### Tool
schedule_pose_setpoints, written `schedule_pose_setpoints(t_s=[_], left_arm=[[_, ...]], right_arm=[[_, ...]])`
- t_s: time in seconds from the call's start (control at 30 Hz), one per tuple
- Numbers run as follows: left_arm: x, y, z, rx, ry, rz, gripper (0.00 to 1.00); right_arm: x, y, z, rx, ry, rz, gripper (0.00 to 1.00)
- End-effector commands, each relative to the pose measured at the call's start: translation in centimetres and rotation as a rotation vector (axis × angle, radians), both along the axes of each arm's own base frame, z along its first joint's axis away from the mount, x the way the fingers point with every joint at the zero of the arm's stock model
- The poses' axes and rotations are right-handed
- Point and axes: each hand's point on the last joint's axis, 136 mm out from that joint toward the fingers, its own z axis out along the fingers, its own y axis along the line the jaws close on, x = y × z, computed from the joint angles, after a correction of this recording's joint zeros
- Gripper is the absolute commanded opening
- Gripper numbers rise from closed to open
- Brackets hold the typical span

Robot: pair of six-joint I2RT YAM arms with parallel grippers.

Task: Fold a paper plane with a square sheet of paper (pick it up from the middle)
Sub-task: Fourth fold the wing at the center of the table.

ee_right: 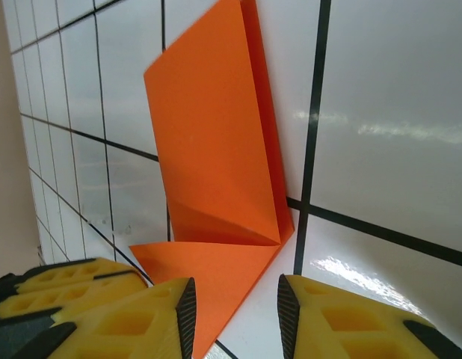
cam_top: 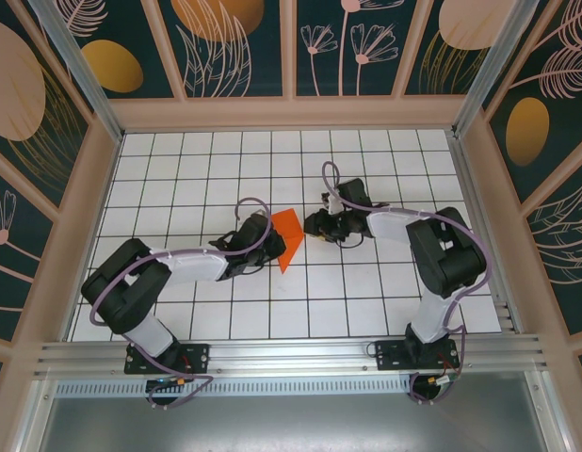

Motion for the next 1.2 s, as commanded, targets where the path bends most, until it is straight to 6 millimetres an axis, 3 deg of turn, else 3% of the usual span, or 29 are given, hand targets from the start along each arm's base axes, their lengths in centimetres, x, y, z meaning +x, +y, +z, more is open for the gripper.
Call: schedule_pose_setpoints(t_s=[0.0, 0.33, 0.67, 0.83, 0.97, 1.17], left_arm=[[0.1, 0.5, -0.7, 0.049, 0.013, 0.027, 0.12], [0.0, 0.6, -1.5, 0.068, 0.031, 0.024, 0.11], [-0.1, 0.7, -1.6, 0.078, 0.036, 0.024, 0.11], [-0.1, 0.9, -1.6, 0.086, 0.031, 0.023, 0.11], [0.1, 0.8, -0.6, 0.084, 0.009, 0.016, 0.12], [0.6, 1.0, 3.2, 0.054, -0.081, 0.013, 0.17]], right_arm=[[-0.3, 1.1, -0.3, 0.026, 0.022, 0.034, 0.37], [-0.2, 2.2, -0.9, 0.046, 0.039, 0.073, 0.36], [-1.2, 4.2, -0.1, 0.128, 0.026, 0.180, 0.33], [-1.3, 4.2, -0.3, 0.122, 0.029, 0.184, 0.20], [-0.4, 3.6, 0.5, 0.084, -0.013, 0.130, 0.06], [0.7, 1.8, 4.0, 0.035, -0.127, 0.026, 0.00]])
